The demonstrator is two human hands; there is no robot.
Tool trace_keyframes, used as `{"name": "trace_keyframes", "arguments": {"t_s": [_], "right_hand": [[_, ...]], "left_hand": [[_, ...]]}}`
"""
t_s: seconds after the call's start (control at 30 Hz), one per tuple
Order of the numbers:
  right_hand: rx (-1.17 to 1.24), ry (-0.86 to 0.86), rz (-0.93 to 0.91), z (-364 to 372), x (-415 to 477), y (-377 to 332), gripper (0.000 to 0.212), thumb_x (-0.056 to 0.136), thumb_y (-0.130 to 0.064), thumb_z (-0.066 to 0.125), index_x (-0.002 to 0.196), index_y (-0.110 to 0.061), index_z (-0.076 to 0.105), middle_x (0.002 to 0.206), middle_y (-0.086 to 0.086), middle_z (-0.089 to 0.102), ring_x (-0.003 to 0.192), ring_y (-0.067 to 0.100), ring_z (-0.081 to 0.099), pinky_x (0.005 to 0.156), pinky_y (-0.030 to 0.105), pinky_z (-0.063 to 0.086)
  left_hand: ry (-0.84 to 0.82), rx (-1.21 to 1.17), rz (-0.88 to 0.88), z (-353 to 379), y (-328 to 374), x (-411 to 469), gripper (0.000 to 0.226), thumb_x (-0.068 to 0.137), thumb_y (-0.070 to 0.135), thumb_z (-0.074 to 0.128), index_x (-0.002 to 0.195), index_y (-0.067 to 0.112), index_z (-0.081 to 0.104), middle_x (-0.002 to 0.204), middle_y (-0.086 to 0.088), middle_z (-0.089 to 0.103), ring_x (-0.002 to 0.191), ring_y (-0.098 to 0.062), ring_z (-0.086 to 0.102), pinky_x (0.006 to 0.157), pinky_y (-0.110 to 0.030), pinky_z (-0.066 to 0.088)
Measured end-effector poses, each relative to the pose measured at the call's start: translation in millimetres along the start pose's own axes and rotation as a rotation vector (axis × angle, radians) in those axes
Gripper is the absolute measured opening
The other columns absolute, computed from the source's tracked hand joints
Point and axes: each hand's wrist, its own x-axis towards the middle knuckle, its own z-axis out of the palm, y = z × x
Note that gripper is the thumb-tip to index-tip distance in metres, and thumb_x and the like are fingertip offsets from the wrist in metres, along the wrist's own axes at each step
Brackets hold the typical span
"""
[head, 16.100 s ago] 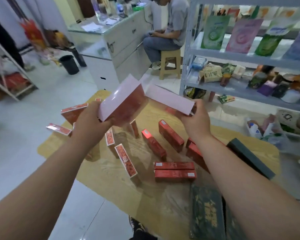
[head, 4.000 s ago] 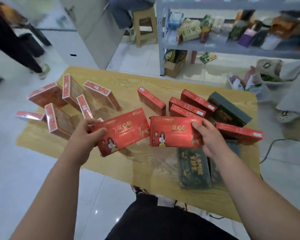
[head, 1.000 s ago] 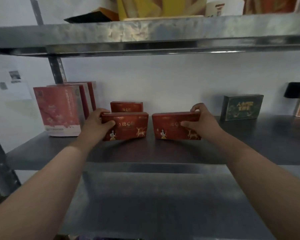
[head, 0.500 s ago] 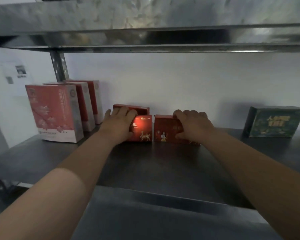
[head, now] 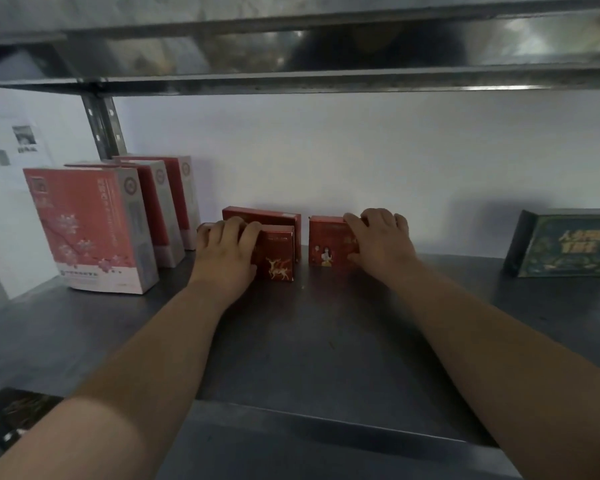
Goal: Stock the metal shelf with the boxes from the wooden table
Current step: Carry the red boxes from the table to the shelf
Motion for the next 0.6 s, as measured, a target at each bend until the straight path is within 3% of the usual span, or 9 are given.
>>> {"name": "trace_keyframes", "arguments": {"t_s": [0.37,0.43,0.6], "right_hand": [[0.019,-0.079,0.069,-3.0,8.5,-7.4,0.083,0.087,-0.056,0.064,0.155,-0.028,0.026,0.149,0.010,0.041,0.143,0.031,0.032,0.118,0.058,0.017],[0.096,-0.042,0.070,-7.4,15.8,-14.6,0.073,0.089,-0.059,0.057,0.152,-0.030,0.034,0.150,0.010,0.044,0.144,0.031,0.032,0.118,0.057,0.018],[0.312,0.031,-0.075,-22.3,54.4,-42.6,0.042,0.099,-0.042,0.050,0.140,-0.033,0.054,0.139,0.002,0.059,0.134,0.027,0.045,0.108,0.046,0.036]], "left_hand": [[-0.006,-0.076,-0.005,5.0,0.8,0.0,0.078,0.080,0.038,0.072,0.145,0.021,0.034,0.145,-0.012,0.039,0.135,-0.034,0.035,0.115,-0.056,0.026],[-0.002,-0.095,-0.014,3.8,1.8,-0.1,0.076,0.081,0.039,0.070,0.145,0.021,0.034,0.146,-0.013,0.038,0.135,-0.034,0.034,0.116,-0.056,0.025],[0.001,-0.144,-0.006,6.0,-0.2,-2.1,0.076,0.082,0.038,0.069,0.146,0.022,0.031,0.148,-0.012,0.036,0.139,-0.033,0.032,0.117,-0.055,0.024]]}}
